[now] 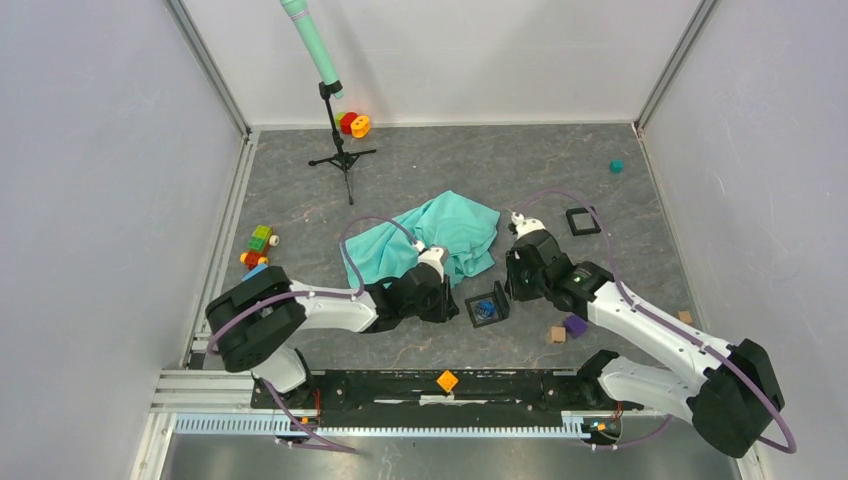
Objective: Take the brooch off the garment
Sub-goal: Move the brooch box to the center of the board, then close the brooch box at the center of the board.
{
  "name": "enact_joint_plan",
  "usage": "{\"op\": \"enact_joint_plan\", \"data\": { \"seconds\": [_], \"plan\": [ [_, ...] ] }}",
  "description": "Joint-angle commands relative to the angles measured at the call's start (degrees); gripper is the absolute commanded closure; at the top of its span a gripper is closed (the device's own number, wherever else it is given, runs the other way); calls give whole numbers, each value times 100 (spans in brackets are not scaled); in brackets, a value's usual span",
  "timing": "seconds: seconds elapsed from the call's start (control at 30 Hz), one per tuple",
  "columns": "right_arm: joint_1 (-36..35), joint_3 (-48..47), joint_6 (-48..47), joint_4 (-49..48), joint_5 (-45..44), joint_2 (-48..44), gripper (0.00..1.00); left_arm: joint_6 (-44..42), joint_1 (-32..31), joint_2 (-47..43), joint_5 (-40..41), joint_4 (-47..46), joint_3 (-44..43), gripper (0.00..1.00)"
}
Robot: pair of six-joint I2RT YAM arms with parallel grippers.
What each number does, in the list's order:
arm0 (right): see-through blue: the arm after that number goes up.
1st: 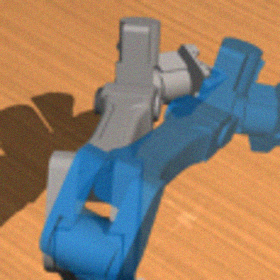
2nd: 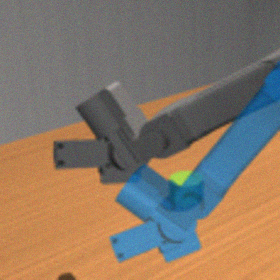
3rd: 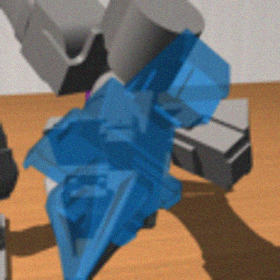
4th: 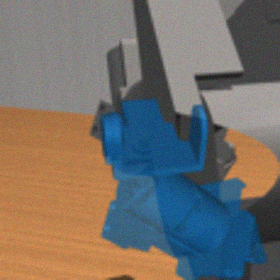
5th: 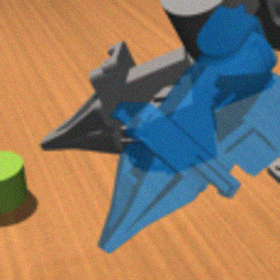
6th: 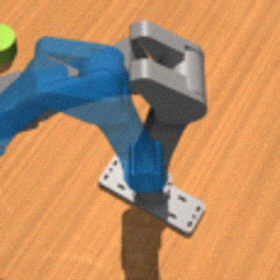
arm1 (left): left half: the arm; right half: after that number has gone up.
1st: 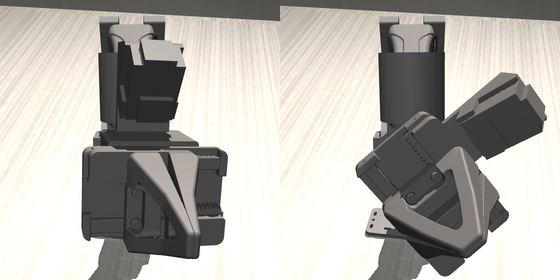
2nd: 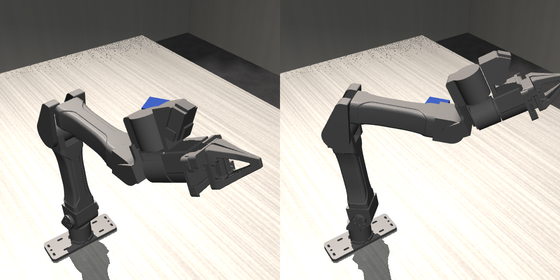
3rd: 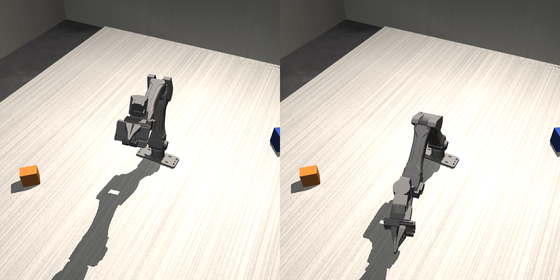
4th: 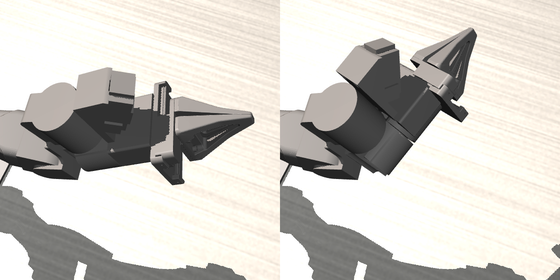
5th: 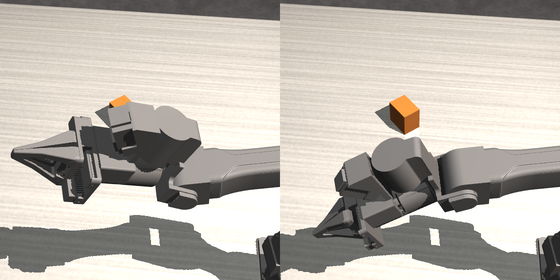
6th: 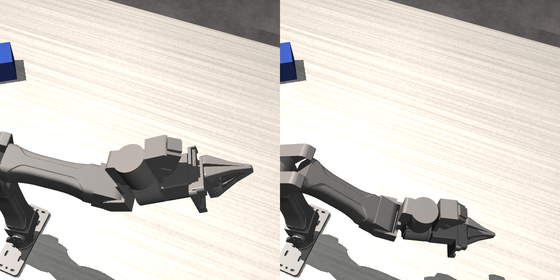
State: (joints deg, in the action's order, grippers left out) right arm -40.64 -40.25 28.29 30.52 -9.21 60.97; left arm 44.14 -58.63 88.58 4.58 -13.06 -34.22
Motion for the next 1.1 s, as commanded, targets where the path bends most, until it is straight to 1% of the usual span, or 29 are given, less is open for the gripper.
{"op": "enact_joint_plan", "data": {
  "seconds": [0.0,0.1,0.17,0.23,0.6,0.73,0.83,1.0,1.07],
  "plan": [
    [271,335,-253,-509,870,-159,73,376,-43,394,-334,-312,-338,72],
    [312,403,-283,-572,905,-114,74,484,-39,612,-426,-473,-361,73],
    [324,454,-270,-642,1121,-99,75,514,-39,717,-432,-537,-367,75],
    [320,465,-249,-672,1159,-103,76,545,-42,772,-432,-607,-371,75],
    [339,110,-368,-138,438,-207,76,500,-40,810,-406,-556,-415,76],
    [371,96,-333,-26,227,-261,73,469,-40,769,-380,-488,-411,76],
    [397,105,-266,-3,181,-350,72,455,-39,767,-380,-445,-424,77],
    [412,101,-300,-129,408,-527,72,455,-37,763,-388,-442,-408,77],
    [408,67,-285,-116,304,-616,72,447,-41,758,-388,-434,-421,77]
  ]
}}
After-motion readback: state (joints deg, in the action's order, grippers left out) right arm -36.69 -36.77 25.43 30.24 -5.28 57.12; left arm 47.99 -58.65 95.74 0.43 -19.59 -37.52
